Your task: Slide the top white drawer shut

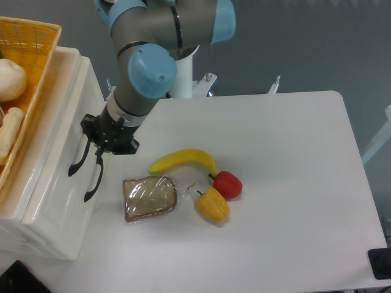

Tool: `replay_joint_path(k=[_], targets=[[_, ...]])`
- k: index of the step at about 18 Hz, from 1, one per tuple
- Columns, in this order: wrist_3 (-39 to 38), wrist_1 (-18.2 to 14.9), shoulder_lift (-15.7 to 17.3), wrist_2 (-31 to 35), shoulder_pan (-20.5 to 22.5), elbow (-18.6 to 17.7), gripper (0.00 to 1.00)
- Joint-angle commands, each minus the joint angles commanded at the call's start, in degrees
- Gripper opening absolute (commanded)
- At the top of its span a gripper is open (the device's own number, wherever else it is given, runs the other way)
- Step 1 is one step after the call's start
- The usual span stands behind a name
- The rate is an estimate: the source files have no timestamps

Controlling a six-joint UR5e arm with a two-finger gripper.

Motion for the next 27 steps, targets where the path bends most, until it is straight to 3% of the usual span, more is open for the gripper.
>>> replay_joint_path(k=[6,14,23,27], targets=[[0.00,6.41,-1.40,5.79,5.71,0.79,1.00],[1.31,7.03,-7.11,13.35,14.06,7.20,1.00],[33.89,7.56,-10.28,21.17,21.45,8.17,1.00],[42.52,8.96,-11.60,24.96,24.09,8.44,1.00]])
